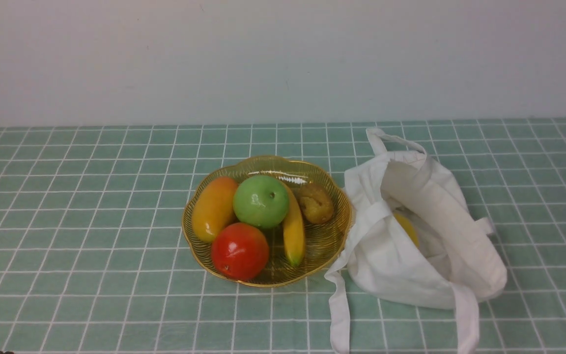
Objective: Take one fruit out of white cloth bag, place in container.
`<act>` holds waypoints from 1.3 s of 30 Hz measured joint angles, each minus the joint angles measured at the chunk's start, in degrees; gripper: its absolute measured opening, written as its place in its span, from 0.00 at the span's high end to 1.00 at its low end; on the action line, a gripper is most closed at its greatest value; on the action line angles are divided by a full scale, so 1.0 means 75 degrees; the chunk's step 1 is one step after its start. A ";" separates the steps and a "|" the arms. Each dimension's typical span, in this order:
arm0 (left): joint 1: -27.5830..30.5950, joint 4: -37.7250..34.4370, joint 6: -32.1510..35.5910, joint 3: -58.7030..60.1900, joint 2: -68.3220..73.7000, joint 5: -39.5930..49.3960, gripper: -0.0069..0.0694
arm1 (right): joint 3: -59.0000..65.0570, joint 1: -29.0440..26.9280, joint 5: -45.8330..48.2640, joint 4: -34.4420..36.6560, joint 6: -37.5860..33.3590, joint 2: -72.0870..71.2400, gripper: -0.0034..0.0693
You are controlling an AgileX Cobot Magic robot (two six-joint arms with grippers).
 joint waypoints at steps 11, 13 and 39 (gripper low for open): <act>0.0000 0.0000 0.0000 0.0000 0.0000 0.0000 0.92 | 0.3622 0.0000 -0.4210 -0.0513 0.0623 -0.3981 0.97; 0.0000 0.0000 0.0000 0.0000 0.0000 0.0000 0.92 | 0.3629 0.0000 -0.4256 -0.0513 0.0650 -0.3982 0.97; 0.0000 0.0000 0.0000 0.0000 0.0000 0.0000 0.92 | 0.3639 0.0000 -0.4316 -0.0145 0.0968 -0.3982 0.97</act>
